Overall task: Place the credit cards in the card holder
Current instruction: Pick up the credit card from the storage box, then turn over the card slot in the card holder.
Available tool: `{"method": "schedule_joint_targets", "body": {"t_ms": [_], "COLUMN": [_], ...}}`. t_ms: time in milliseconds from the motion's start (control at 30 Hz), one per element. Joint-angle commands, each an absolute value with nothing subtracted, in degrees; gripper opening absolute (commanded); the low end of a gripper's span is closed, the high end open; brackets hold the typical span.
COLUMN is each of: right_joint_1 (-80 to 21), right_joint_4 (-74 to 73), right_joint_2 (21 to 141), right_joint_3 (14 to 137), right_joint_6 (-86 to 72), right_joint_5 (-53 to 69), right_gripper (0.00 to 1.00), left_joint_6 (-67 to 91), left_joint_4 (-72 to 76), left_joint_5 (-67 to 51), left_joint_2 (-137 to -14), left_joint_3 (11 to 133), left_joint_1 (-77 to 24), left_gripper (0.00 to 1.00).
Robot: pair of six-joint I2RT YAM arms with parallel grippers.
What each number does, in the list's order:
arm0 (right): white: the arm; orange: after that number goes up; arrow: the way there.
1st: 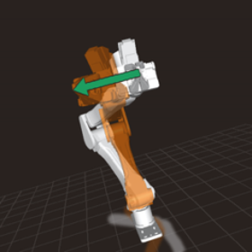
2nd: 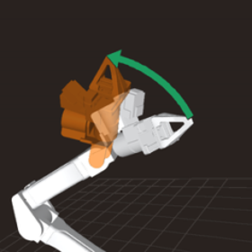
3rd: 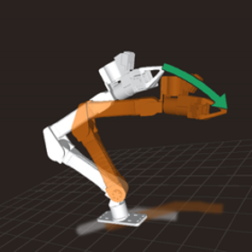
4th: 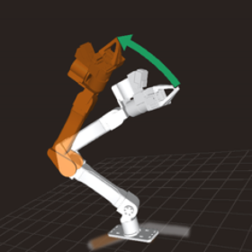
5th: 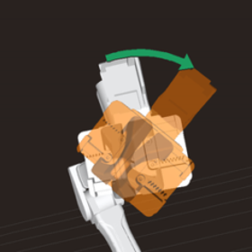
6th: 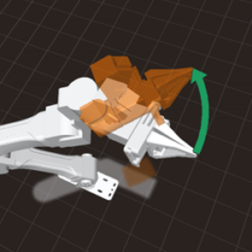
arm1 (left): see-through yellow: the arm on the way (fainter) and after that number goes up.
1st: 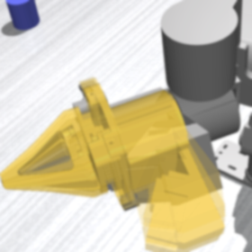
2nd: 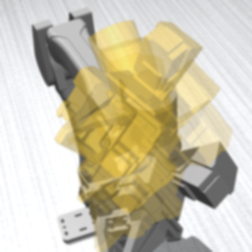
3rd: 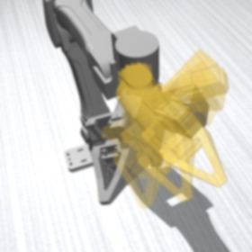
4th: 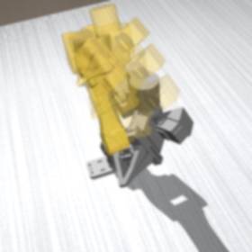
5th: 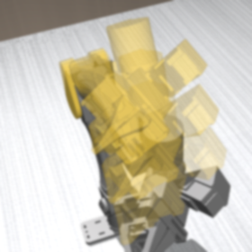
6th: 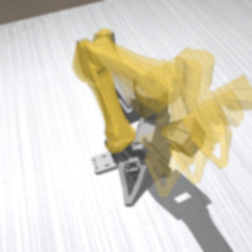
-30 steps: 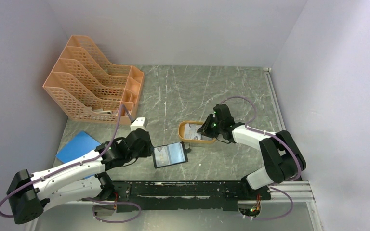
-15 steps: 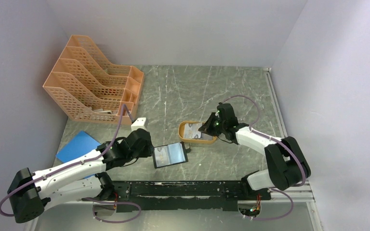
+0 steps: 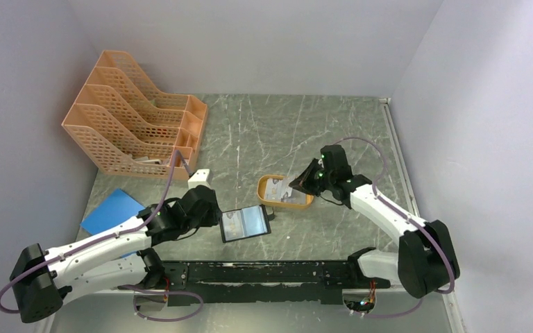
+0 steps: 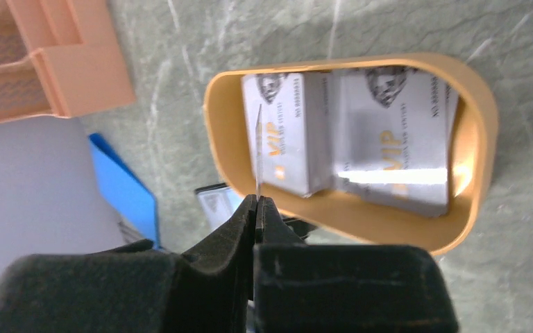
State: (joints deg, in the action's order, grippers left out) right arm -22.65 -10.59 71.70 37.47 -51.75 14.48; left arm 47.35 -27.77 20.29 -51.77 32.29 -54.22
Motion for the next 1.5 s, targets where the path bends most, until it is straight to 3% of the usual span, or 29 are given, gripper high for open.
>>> {"method": "schedule_joint_targets", "body": {"t_ms": [0, 467, 667, 833, 1100, 1467], "right_joint_1": [-21.58, -21.11, -21.58, -30.6, -45.69, -46.84], "right_joint_4": [-20.59, -26.76, -24.39, -25.2, -15.07, -5.56], "right_joint_2": [68.43, 62.79, 61.33, 57.69, 59.52, 70.02], "right_joint_3": [42.98, 45.57, 47.08, 44.84, 32.46, 30.37], "right_joint_6": [-60.26, -71.27, -60.72, -43.22, -43.64, -49.15], "right_joint_5": [16.66, 25.0, 25.6, 20.09, 17.17, 14.19], "right_gripper": [0.0, 0.0, 0.0, 0.0, 0.0, 0.0], "left_joint_6": [47.45, 47.73, 46.31, 43.62, 45.13, 48.32], "left_joint_4": [-28.29, -29.15, -26.48, -20.86, -15.85, -21.75], "left_joint_5": [21.32, 20.98, 17.38, 9.47, 10.2, 17.36], "left_joint_2": [-50.23, -47.91, -46.86, -47.0, -53.49, -58.85], "left_joint_3": [34.31, 35.08, 33.94, 31.77, 31.04, 33.14], "left_joint_1": [-54.3, -54.27, -54.24, -54.38, -59.36, -59.94], "left_gripper": [0.31, 0.31, 0.32, 0.37, 0.45, 0.43]}}
